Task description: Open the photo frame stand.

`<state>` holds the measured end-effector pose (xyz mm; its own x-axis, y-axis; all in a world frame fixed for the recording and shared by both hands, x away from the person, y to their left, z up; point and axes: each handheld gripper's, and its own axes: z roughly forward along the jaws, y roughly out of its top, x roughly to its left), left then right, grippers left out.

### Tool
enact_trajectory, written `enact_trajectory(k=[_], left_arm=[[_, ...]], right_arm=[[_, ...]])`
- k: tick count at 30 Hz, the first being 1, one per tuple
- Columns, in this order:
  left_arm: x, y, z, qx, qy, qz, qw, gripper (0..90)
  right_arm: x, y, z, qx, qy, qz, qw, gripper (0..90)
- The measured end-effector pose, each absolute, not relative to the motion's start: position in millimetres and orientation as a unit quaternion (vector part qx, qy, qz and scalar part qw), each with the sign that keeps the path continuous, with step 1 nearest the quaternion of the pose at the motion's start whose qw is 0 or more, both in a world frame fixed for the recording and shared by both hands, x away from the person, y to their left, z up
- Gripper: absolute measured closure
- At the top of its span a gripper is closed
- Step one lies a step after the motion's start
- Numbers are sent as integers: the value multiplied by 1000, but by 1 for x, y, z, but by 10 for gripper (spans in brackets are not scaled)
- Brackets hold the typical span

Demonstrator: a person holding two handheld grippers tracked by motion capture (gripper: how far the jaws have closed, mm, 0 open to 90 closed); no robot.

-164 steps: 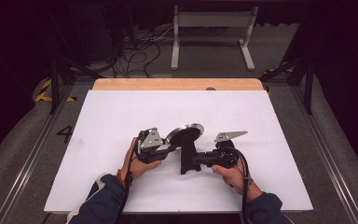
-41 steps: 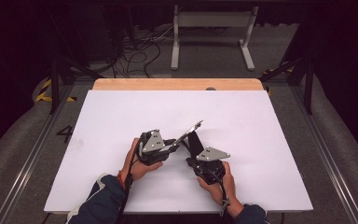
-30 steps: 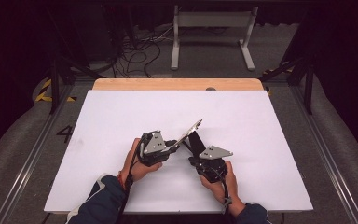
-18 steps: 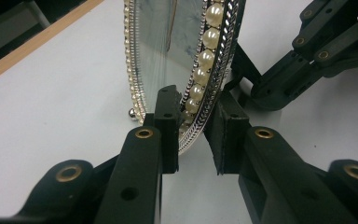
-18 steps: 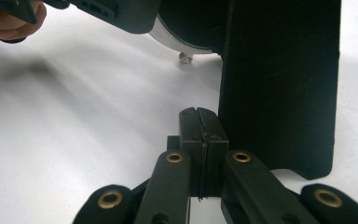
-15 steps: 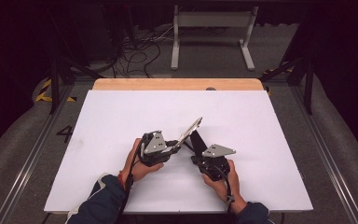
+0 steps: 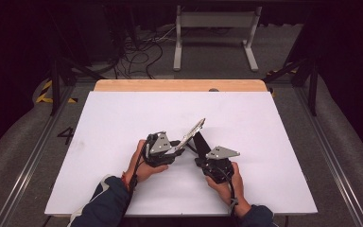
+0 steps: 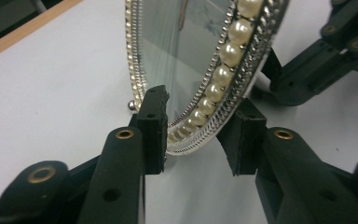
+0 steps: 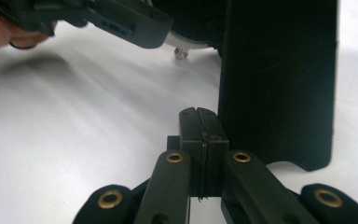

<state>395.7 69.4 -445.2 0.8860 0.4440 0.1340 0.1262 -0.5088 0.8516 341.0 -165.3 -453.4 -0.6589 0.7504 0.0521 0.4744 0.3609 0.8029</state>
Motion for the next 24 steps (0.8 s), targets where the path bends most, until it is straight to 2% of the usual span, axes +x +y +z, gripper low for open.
enact_trajectory(k=[3,4,8,13,16,24], left_arm=[[395,67,-447,848,172,168,473,633],[394,67,-447,846,173,168,475,667],[390,66,-445,842,167,177,481,714],[385,65,-443,845,167,188,472,729],[376,62,-438,855,145,195,458,729],[371,61,-435,858,148,200,449,744]], right_arm=[[339,-166,-449,376,806,422,173,900],[339,-168,-448,378,803,427,171,900],[339,-168,-448,378,804,427,171,900],[338,-170,-446,373,805,428,171,900],[337,-175,-442,369,806,432,169,900],[337,-178,-442,355,819,419,167,900]])
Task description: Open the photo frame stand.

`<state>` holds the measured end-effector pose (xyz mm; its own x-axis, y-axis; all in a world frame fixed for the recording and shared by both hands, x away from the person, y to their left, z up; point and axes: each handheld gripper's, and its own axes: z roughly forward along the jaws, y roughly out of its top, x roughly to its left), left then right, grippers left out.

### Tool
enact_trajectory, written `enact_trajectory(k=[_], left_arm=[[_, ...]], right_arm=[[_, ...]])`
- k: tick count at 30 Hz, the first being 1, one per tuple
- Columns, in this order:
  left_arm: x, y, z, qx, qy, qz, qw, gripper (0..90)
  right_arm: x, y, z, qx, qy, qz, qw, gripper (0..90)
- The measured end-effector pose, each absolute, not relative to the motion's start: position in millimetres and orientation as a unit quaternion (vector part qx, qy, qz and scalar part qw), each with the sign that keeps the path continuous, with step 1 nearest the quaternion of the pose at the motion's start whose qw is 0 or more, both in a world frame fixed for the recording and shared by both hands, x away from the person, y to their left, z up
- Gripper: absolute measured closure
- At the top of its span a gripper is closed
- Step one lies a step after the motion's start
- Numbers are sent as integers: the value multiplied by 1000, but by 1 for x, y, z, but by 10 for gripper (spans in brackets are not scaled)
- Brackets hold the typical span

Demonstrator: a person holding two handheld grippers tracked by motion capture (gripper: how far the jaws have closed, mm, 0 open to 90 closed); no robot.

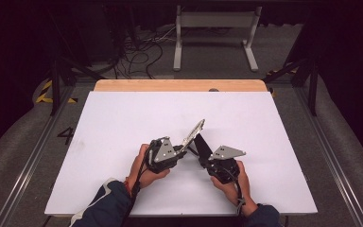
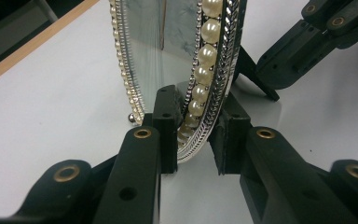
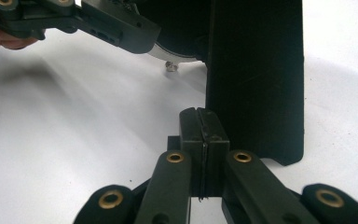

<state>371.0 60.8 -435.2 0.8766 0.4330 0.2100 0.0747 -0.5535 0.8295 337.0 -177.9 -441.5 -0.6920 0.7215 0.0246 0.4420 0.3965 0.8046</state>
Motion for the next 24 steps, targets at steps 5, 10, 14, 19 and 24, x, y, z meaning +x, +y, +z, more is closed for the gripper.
enact_trajectory(k=[5,10,14,19,24], left_arm=[[369,60,-436,855,157,201,452,742],[366,58,-436,855,160,200,452,740],[364,58,-435,854,162,195,454,736],[363,56,-435,854,164,194,455,728],[363,54,-436,853,164,190,457,714]], right_arm=[[338,-178,-442,353,822,416,163,900],[337,-175,-444,354,828,404,162,900],[338,-175,-448,351,833,398,155,900],[340,-178,-448,348,835,398,151,900],[342,-181,-448,349,837,394,152,900]])
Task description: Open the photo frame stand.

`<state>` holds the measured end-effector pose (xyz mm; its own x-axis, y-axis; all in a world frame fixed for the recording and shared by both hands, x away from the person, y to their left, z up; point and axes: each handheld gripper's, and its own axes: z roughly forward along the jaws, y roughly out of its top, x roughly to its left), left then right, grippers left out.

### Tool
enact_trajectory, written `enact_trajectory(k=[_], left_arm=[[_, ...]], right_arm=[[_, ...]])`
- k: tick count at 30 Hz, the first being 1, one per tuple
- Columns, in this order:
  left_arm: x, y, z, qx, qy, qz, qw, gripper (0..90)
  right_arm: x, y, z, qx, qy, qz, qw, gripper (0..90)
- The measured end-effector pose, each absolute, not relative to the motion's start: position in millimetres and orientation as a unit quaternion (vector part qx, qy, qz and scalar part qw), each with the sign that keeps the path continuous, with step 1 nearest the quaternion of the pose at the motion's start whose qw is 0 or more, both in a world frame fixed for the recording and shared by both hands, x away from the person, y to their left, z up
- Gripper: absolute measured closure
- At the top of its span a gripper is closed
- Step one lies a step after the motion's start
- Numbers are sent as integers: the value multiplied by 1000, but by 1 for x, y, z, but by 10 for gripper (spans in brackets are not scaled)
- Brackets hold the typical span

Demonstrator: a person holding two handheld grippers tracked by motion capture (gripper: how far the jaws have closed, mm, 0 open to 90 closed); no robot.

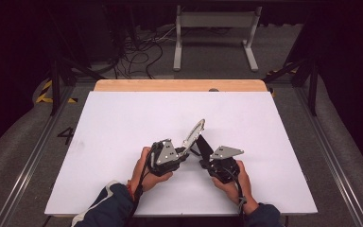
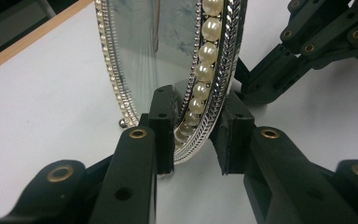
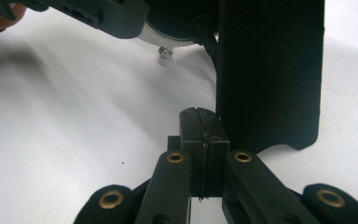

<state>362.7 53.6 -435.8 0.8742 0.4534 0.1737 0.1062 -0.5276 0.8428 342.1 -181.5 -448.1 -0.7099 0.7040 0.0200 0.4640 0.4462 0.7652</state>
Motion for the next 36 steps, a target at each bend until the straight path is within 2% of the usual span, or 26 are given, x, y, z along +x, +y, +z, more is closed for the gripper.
enact_trajectory(k=[13,32,36], left_arm=[[366,50,-439,854,151,186,462,690],[364,55,-437,864,133,168,456,692],[364,63,-434,865,138,166,453,658]], right_arm=[[350,-195,-452,349,837,393,151,900],[359,-208,-454,367,824,394,178,900],[359,-206,-453,367,823,394,180,892]])
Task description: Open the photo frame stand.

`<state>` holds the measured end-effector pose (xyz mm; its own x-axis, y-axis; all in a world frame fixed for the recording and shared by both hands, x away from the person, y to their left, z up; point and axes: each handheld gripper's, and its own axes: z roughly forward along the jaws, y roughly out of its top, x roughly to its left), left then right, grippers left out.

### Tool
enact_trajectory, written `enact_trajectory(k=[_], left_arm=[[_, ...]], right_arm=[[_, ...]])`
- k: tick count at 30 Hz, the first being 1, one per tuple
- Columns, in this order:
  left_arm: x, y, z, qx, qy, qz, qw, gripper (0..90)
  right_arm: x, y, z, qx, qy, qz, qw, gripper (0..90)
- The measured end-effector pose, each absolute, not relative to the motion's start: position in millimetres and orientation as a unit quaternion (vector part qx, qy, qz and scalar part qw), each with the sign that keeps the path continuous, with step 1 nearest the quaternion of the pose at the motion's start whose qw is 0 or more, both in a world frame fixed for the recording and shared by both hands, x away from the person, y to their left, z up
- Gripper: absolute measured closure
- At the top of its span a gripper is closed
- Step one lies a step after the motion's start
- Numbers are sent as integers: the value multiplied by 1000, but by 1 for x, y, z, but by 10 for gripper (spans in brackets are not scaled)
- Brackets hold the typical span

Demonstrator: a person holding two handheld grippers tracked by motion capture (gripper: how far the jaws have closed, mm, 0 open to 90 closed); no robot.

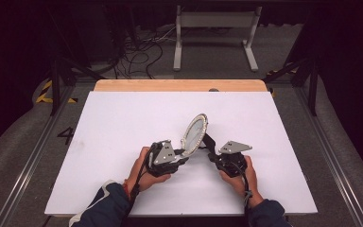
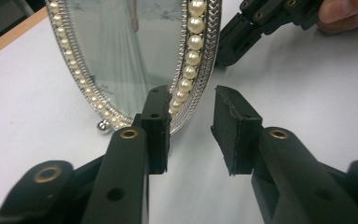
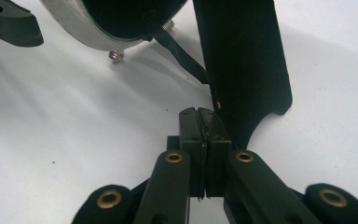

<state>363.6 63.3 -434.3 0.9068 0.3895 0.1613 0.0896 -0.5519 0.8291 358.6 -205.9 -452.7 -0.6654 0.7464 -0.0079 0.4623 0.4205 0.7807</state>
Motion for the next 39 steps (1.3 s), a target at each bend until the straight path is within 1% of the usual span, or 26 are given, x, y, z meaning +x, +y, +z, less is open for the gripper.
enact_trajectory(k=[4,5,8,9,11,12,13,15,16,17,18,19,27,32,34,39], left_arm=[[362,73,-433,861,152,163,456,608],[361,76,-433,863,152,164,454,608],[360,83,-434,864,160,166,448,531],[359,86,-434,865,161,166,444,533],[358,91,-434,864,167,162,446,513],[357,93,-434,864,170,164,445,477],[357,96,-433,864,173,166,443,421],[353,103,-434,864,180,172,437,371],[353,103,-434,864,180,172,437,352],[352,106,-434,866,181,176,432,352],[350,109,-434,867,179,178,430,334],[349,112,-434,865,181,179,431,319],[340,141,-441,863,201,194,421,258],[335,155,-446,861,214,201,415,251],[335,158,-446,861,218,200,415,249],[335,156,-447,864,216,198,410,241]], right_arm=[[356,-204,-451,357,823,406,173,886],[355,-203,-450,353,823,409,173,882],[349,-196,-444,344,820,422,177,844],[347,-195,-443,342,818,425,179,830],[344,-192,-441,343,814,432,183,786],[342,-190,-440,343,812,435,186,754],[339,-187,-439,345,805,443,189,711],[337,-185,-436,343,801,450,193,691],[337,-185,-436,343,801,450,193,691],[336,-184,-435,343,798,454,197,651],[336,-182,-434,347,793,458,202,613],[335,-181,-433,349,791,459,205,604],[339,-170,-431,355,779,473,207,536],[341,-165,-431,354,777,479,204,515],[340,-163,-430,354,779,477,204,524],[339,-161,-432,355,783,470,201,503]])
